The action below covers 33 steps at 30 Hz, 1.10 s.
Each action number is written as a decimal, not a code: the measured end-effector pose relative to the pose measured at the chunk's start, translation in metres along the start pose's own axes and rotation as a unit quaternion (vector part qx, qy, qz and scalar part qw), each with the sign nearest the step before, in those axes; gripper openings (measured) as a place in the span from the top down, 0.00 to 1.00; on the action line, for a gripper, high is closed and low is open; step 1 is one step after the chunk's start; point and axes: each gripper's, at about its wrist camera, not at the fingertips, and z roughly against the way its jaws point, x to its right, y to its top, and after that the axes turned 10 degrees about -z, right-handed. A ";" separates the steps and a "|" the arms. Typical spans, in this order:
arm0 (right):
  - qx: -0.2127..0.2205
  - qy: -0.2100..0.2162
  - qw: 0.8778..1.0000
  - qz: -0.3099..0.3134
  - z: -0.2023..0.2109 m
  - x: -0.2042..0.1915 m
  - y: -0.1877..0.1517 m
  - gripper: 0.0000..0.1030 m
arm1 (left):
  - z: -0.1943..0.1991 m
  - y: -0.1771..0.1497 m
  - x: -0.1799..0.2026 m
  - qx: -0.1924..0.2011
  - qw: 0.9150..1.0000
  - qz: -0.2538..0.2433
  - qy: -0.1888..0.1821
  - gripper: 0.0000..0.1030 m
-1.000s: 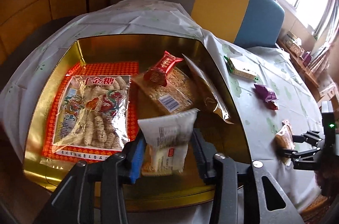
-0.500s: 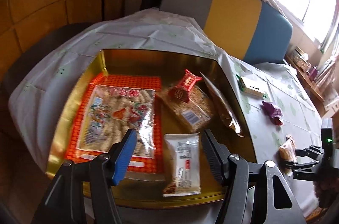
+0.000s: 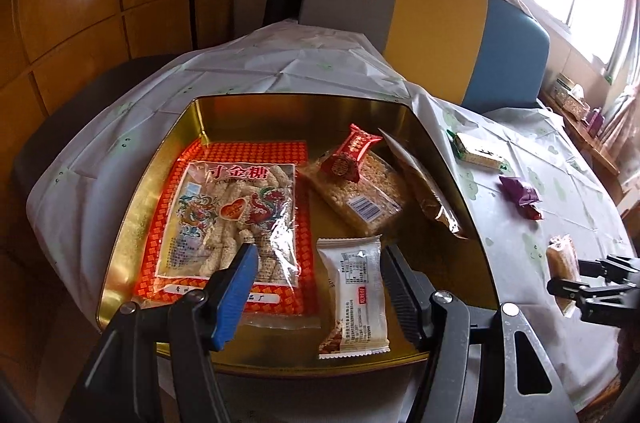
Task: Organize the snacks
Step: 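Carry the clear pastry pack into the gold box and open the right tool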
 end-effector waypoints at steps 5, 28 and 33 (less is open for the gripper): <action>0.023 0.054 0.998 -0.008 0.018 -0.032 0.011 0.41 | 0.001 -0.001 -0.008 -0.004 1.000 0.011 0.019 0.38; 0.040 0.157 0.984 0.072 0.023 -0.166 0.040 0.40 | 0.000 -0.004 -0.045 -0.001 0.998 0.054 0.044 0.38; 0.029 0.152 0.985 0.078 0.013 -0.175 0.039 0.40 | -0.002 -0.004 -0.049 -0.002 0.997 0.058 0.046 0.38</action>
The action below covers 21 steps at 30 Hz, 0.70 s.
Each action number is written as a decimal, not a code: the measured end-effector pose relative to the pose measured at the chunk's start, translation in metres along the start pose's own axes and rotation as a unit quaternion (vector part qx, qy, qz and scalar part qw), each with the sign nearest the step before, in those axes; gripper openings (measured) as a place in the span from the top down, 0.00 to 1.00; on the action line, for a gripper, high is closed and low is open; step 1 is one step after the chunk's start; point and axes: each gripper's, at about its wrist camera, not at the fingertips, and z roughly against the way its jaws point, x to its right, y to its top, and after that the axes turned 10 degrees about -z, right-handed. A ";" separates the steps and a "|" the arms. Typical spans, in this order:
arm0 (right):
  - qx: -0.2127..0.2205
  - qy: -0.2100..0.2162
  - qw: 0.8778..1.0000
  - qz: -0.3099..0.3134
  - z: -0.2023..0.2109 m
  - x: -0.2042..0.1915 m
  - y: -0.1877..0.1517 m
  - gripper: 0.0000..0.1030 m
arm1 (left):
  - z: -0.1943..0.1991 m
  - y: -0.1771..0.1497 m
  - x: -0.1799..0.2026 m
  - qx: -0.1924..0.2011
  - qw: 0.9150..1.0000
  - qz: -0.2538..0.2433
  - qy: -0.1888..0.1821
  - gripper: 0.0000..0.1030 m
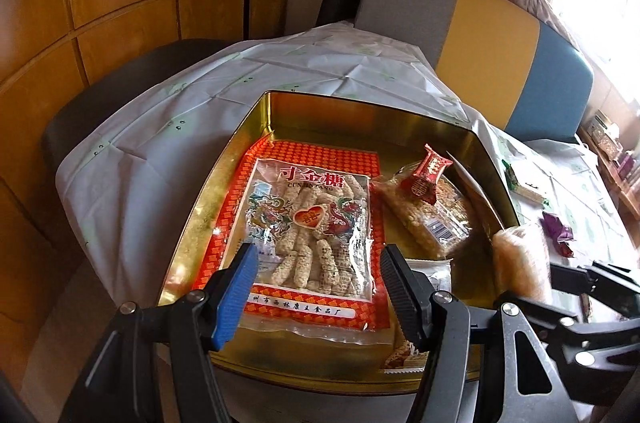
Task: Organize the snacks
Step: 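Carry the clear pastry pack into the gold box and open the right tool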
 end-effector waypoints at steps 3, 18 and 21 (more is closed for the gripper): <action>-0.004 -0.005 1.000 -0.001 -0.007 0.001 -0.001 0.40 | 0.000 -0.001 0.001 -0.001 1.000 -0.002 0.000 0.38; 0.016 -0.004 1.000 -0.020 0.005 0.013 -0.010 0.40 | 0.000 -0.003 0.008 -0.002 1.000 -0.015 -0.006 0.38; 0.026 -0.007 0.999 -0.026 0.011 0.018 -0.013 0.40 | 0.001 -0.003 0.010 -0.002 1.000 -0.018 -0.007 0.38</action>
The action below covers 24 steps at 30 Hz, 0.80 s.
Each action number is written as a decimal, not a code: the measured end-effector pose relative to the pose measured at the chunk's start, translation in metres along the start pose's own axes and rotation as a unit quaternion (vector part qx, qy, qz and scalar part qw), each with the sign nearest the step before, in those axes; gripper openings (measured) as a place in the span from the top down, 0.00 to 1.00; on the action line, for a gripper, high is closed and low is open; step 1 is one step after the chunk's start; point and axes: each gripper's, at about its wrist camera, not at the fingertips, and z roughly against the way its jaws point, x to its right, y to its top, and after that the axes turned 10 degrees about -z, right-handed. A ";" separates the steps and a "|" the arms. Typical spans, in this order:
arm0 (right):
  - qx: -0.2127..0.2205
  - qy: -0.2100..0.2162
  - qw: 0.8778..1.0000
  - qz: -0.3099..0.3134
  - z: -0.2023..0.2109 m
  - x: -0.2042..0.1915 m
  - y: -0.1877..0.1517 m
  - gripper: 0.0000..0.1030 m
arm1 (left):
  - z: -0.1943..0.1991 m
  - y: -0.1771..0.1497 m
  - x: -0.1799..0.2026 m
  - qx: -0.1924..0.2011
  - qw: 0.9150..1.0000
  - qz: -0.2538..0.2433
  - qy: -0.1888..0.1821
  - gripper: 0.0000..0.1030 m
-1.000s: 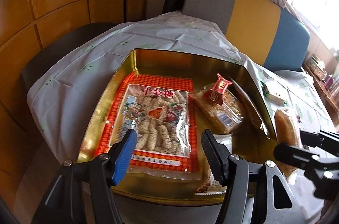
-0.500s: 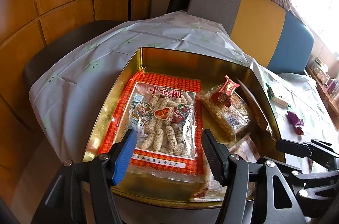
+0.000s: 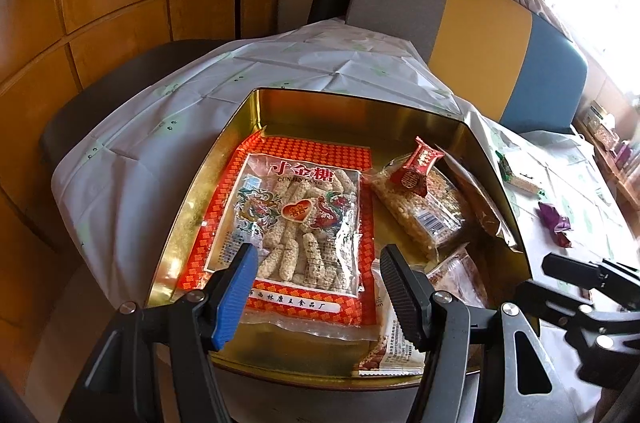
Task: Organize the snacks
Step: 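Carry the clear pastry pack into the gold box and open the right tool, then move the left tool toward the green-wrapped cracker sandwich biscuit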
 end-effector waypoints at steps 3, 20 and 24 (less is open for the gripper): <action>0.012 -0.002 1.000 -0.003 0.008 0.005 -0.001 0.40 | 0.001 0.000 0.002 0.000 1.000 -0.004 -0.002 0.38; 0.043 -0.046 0.996 -0.070 0.043 0.073 -0.010 0.40 | 0.003 -0.003 0.023 -0.002 0.999 -0.042 -0.013 0.38; 0.041 -0.065 0.993 -0.088 0.047 0.095 -0.016 0.40 | 0.004 -0.003 0.028 0.000 0.999 -0.051 -0.013 0.38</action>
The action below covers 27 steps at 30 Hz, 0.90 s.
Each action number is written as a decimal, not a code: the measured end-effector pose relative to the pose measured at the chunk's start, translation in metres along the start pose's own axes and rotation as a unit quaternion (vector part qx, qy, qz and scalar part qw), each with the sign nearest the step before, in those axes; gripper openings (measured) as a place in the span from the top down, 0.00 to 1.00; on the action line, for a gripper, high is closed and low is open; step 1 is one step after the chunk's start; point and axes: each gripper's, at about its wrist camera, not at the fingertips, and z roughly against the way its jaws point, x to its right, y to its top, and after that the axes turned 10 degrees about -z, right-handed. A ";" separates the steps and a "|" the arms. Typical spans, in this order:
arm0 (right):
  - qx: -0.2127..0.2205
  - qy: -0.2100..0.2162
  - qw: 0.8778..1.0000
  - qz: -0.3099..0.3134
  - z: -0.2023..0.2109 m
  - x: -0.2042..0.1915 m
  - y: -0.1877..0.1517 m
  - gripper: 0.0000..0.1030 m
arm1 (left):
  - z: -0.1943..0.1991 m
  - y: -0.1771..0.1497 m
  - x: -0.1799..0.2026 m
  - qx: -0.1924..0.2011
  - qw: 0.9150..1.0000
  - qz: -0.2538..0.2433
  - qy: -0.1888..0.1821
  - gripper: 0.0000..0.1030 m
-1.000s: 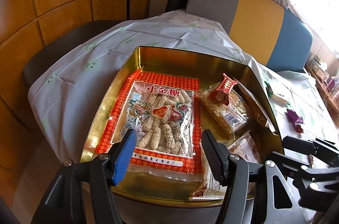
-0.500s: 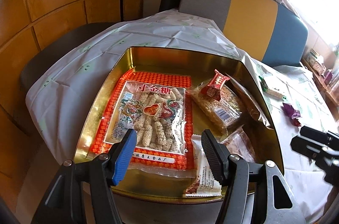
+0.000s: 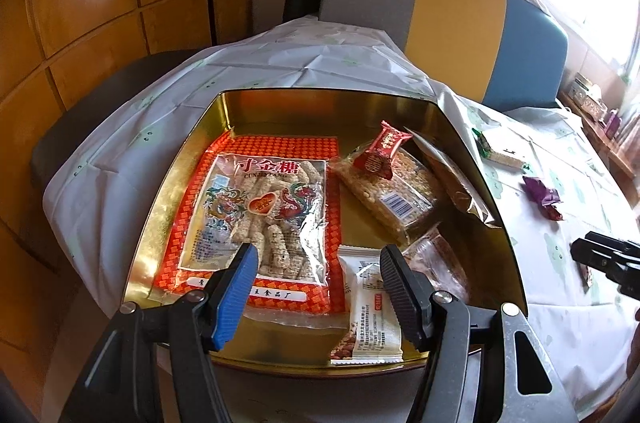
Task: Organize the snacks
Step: 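Move the left tool toward the green-wrapped cracker sandwich biscuit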
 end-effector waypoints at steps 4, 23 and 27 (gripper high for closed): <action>0.000 -0.027 1.000 -0.015 0.003 0.023 0.001 0.40 | 0.000 0.000 0.003 -0.001 1.000 -0.006 -0.001 0.38; -0.002 -0.157 0.984 -0.084 0.014 0.141 0.011 0.40 | 0.005 0.007 0.035 0.002 0.998 -0.058 -0.007 0.38; -0.004 -0.157 0.983 -0.096 0.013 0.149 0.014 0.40 | 0.006 0.011 0.048 0.002 0.997 -0.077 -0.013 0.38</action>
